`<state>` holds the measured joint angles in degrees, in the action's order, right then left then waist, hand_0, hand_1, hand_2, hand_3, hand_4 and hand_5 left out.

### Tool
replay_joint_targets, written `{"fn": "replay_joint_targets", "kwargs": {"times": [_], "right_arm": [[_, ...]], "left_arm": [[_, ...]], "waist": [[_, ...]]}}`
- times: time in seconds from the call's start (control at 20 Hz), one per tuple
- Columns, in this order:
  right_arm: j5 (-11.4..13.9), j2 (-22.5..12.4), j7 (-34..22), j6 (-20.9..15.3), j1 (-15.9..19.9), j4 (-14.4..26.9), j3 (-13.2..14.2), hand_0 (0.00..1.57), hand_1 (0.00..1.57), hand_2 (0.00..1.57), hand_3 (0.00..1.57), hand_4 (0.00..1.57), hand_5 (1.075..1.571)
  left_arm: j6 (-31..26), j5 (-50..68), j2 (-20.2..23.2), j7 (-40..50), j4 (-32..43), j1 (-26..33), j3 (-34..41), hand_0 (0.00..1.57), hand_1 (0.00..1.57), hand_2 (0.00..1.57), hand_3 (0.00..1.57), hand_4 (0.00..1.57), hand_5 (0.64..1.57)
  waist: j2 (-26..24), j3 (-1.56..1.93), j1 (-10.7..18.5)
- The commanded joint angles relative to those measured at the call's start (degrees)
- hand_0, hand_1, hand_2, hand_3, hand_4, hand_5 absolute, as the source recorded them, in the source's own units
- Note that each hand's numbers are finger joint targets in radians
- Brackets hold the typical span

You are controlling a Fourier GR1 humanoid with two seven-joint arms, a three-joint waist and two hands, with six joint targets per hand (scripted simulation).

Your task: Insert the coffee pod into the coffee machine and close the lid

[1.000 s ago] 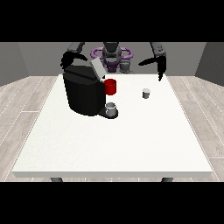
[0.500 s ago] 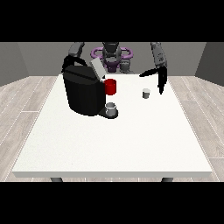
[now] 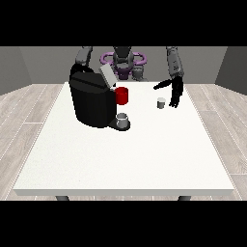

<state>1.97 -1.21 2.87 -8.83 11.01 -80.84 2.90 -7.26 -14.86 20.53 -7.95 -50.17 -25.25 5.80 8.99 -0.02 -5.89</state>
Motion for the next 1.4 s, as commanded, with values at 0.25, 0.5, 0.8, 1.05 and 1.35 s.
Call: {"fn": "replay_joint_targets", "kwargs": {"times": [0.25, 0.5, 0.8, 1.05, 1.35], "right_arm": [[0.36, 1.14, -2.22, -3.26, -0.94, 0.87, -2.82, 0.00, 0.00, 0.00, 0.00, 0.43, 1.571], [-0.88, -0.27, -1.83, 0.35, 1.95, -1.24, -0.97, 0.00, 0.00, 0.00, 0.00, 0.52, 1.571], [-1.45, -0.92, 0.35, 0.27, 2.47, 0.78, 0.63, 0.00, 0.00, 0.00, 0.00, 0.51, 1.571], [-3.27, -0.70, 1.71, 0.95, 3.29, 2.25, 1.29, 0.00, 0.00, 0.00, 0.00, 0.51, 1.571], [-3.49, -1.82, -0.91, 1.06, 3.48, 1.69, 1.75, 0.00, 0.00, 0.00, 0.00, 0.43, 1.571]], "left_arm": [[2.59, -6.99, 0.09, 0.07, 7.01, -1.26, -2.56, 0.62, 0.62, 0.74, 0.48, 0.00, 1.571], [4.69, -10.51, 3.52, -4.07, 11.99, -4.05, -2.34, 0.57, 0.57, 0.70, 0.41, 0.00, 1.571], [11.42, -14.07, 3.25, -7.38, 14.41, -5.98, -1.94, 0.70, 0.70, 0.83, 0.59, 0.00, 1.571], [13.69, -15.25, 2.43, -9.89, 16.00, -7.94, -1.58, 0.84, 0.84, 0.97, 0.74, 0.39, 1.571], [18.89, -20.86, 0.66, -7.01, 18.34, -7.08, -4.59, 0.93, 0.93, 1.04, 0.82, 0.28, 1.571]], "waist": [[-2.89, 0.01, -0.31], [1.67, -0.01, -3.15], [3.04, 0.00, -2.58], [3.39, 0.01, -1.89], [2.06, 0.01, -2.72]]}}
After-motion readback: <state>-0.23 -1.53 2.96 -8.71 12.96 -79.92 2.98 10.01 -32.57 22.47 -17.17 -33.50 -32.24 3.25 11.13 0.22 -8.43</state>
